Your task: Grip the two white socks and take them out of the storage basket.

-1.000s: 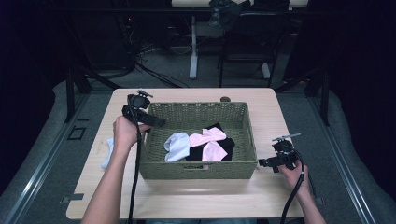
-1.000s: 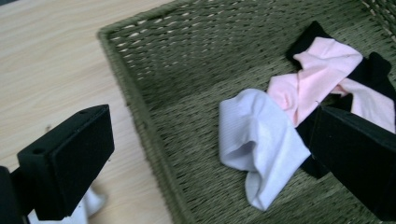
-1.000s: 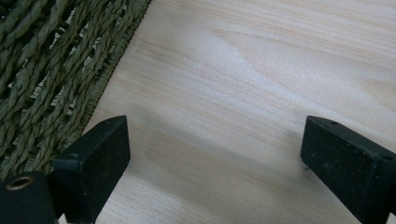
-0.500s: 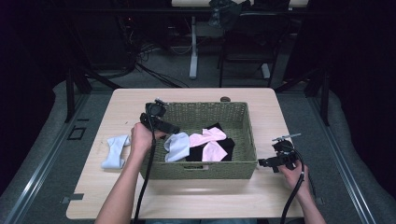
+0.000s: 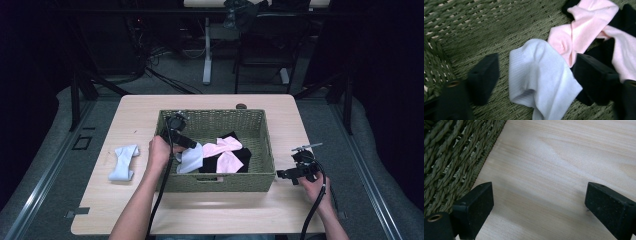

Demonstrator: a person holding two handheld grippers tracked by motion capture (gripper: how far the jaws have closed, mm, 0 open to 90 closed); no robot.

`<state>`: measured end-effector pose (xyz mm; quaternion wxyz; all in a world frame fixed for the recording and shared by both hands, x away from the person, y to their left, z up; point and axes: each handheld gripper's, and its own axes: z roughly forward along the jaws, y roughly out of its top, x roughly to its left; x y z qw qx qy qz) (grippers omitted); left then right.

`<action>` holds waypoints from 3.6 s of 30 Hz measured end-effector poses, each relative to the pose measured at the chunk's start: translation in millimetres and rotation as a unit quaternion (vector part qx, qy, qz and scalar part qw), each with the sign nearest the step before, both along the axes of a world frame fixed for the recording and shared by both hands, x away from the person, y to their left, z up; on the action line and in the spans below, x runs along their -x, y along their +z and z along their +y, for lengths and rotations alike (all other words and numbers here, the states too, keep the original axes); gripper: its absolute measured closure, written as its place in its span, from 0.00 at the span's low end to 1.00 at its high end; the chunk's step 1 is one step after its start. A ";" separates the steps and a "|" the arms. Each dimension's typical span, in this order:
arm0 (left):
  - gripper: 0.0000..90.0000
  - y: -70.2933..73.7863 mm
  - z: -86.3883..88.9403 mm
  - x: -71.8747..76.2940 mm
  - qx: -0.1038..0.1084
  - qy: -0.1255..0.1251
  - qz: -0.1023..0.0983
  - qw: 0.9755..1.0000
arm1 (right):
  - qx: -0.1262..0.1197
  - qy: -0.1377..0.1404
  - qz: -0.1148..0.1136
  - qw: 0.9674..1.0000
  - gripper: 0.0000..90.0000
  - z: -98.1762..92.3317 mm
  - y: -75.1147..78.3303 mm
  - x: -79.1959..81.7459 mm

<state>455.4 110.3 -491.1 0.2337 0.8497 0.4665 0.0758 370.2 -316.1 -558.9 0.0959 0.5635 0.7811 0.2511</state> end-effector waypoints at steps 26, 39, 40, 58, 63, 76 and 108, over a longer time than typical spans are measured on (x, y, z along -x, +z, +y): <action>0.98 36.0 9.1 6.4 -0.029 -0.030 0.038 0.998 | 0.001 -0.002 0.003 1.000 0.09 0.3 0.4 0.3; 0.98 88.8 17.3 7.4 -0.036 -0.049 0.022 0.998 | 0.004 -0.001 0.005 1.000 0.09 0.4 -0.4 -0.1; 0.98 91.9 17.6 7.4 -0.035 -0.050 0.020 0.998 | 0.004 -0.001 0.005 1.000 0.09 0.4 -0.4 -0.1; 0.98 149.8 17.8 2.1 -0.039 -0.047 -0.016 0.998 | 0.010 -0.002 0.003 1.000 0.09 -0.7 -0.7 -0.4; 0.98 162.9 21.3 1.5 -0.040 -0.039 -0.027 0.998 | 0.010 -0.002 0.003 1.000 0.09 -0.5 -0.3 -0.2; 0.98 198.1 56.0 14.9 -0.049 -0.002 -0.056 0.997 | 0.007 -0.001 0.003 1.000 0.09 -0.1 -0.5 -0.2; 0.97 151.6 159.1 35.8 -0.069 0.112 -0.011 0.991 | 0.012 -0.003 0.005 1.000 0.09 0.7 -0.4 0.0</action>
